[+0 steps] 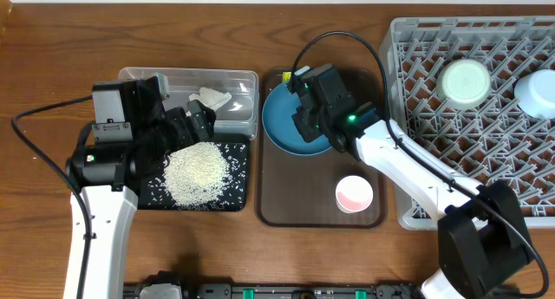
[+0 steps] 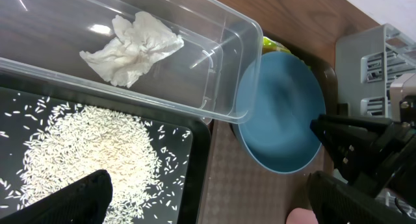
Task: Sort waste into correct bins and load items into the dishwasher rack
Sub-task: 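Reach the right gripper left to the blue plate on the brown tray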
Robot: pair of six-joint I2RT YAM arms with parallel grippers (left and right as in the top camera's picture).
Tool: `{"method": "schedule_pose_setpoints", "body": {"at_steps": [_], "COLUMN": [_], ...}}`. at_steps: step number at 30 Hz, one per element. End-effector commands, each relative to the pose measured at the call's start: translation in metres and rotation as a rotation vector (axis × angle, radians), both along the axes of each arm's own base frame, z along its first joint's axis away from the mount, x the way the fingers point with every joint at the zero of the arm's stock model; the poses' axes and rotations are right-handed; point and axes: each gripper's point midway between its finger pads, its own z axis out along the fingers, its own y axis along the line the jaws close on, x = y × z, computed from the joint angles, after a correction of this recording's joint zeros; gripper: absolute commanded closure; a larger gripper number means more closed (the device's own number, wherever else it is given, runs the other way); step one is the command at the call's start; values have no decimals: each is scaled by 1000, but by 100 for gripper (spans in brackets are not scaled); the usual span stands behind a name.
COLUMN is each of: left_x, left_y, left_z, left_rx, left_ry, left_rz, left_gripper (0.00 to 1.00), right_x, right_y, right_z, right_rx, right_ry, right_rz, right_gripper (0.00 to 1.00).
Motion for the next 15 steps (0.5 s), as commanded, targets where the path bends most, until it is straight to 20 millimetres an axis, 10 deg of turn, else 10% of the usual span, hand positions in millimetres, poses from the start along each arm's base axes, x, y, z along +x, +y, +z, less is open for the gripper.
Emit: {"method": "schedule_pose_setpoints", "body": {"at_steps": [1,15], "left_x": [2,2], "left_y": [-1,-1], "left_z": [3,3], "left_rx": [-6,-6], "left_ry": [-7,-7], "left_rz": [-7,-7], "left_gripper": [2,2], "right_x": [7,13], "right_y": [-13,-48], "right_z": [-1,-6], "right_rx": [-46,-71], "right_ry": [-23,1], "right_rz": [-67,-308], "right_gripper": [83,77]}}
